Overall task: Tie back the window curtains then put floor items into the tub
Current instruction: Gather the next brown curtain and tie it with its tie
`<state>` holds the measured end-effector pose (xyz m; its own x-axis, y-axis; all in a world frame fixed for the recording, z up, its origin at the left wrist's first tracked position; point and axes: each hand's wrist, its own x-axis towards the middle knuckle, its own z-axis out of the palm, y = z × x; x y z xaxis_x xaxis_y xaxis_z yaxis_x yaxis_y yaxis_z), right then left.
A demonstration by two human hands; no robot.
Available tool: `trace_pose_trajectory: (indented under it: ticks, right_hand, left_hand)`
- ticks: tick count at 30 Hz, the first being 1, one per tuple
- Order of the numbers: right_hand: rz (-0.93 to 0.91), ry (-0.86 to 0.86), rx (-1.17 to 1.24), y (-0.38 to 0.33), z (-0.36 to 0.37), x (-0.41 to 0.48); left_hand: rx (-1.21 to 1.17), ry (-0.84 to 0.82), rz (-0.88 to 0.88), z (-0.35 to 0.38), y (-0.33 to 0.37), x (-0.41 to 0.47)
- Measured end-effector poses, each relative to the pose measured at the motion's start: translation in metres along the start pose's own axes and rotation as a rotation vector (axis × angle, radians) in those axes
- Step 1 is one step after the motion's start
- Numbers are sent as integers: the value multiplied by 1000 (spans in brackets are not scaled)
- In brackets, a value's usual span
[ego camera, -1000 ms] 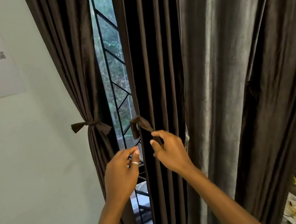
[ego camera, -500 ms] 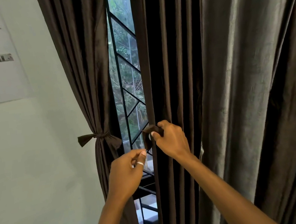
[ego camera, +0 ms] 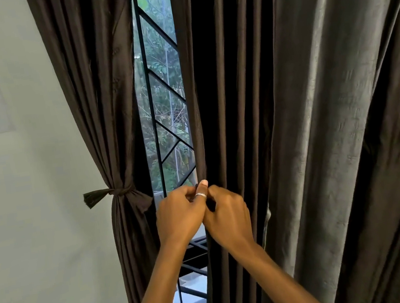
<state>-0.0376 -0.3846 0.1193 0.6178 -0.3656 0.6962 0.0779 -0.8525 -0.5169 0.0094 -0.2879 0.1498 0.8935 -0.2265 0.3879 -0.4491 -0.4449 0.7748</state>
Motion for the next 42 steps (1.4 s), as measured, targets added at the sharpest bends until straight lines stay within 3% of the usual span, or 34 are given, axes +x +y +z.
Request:
trace_pose_trajectory:
  ticks: [4, 8, 11, 13, 15, 20, 27, 35, 42]
  right_hand:
    - [-18, -57, 38, 10, -2, 2]
    - [-62, -273, 236, 23, -21, 9]
    - [34, -117, 294, 34, -40, 16]
    - [87, 60, 212, 42, -48, 22]
    - [101, 134, 103, 44, -52, 27]
    - [100, 25, -33, 46, -52, 33]
    - [80, -28, 42, 73, -57, 45]
    - [204, 36, -47, 119, -93, 72]
    - [207, 12, -54, 128, -104, 75]
  left_hand:
    - [-7, -10, -55, 3, 6, 9]
    - [55, 27, -59, 6, 10, 11]
    - [124, 66, -40, 9, 11, 12]
    - [134, 76, -27, 10, 11, 11]
    - [127, 81, -16, 11, 10, 9]
    - [138, 127, 54, 16, 15, 1]
    - [122, 156, 33, 9, 7, -4]
    - [86, 377, -73, -25, -10, -6]
    - [137, 421, -31, -32, -17, -7]
